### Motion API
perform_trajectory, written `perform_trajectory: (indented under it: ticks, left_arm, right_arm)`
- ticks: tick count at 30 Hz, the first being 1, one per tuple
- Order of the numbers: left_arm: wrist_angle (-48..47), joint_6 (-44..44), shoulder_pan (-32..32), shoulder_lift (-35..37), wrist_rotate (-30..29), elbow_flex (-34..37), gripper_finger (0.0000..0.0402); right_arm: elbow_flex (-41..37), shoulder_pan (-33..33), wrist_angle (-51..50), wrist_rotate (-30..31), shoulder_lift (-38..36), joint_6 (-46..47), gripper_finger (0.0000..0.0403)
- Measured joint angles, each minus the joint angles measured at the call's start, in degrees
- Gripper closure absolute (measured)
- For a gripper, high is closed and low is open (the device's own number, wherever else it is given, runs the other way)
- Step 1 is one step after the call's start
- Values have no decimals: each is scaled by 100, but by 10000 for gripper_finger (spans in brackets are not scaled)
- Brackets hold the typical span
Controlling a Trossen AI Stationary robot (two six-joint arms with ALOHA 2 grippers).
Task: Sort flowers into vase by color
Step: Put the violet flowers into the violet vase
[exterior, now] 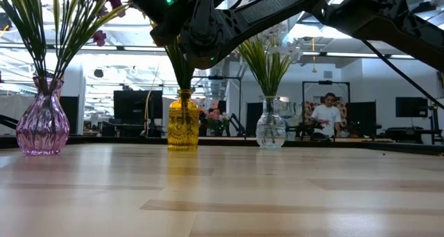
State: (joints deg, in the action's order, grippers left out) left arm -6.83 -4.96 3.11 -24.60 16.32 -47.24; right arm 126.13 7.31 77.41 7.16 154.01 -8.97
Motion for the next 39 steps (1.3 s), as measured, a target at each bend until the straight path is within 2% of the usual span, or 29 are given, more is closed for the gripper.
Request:
perform_trajectory:
  ticks: [4,9,16,20,27,35,39]
  left_arm:
    - [293,209,0,2,279,0,393]
    - [380,476,-2,7,296,0,393]
    - [237,524,-2,356,298,0,393]
    - [-160,541,-2,626,292,0,393]
    - [-423,656,-2,695,290,0,393]
    - [-589,633,-2,660,284,150,393]
    - [-590,469,-7,664,286,258,393]
  right_arm:
    - [0,17,-53,9,0,0,222]
    - [2,90,49,10,0,-53,222]
    - [0,239,318,235,0,-919,223]
    - [0,366,574,976,2,-1567,223]
    - [-2,601,722,2525,-83,-4047,228]
    - [0,753,931,4463,-359,-6662,271]
    - [2,780,1246,4870,-409,-7773,295]
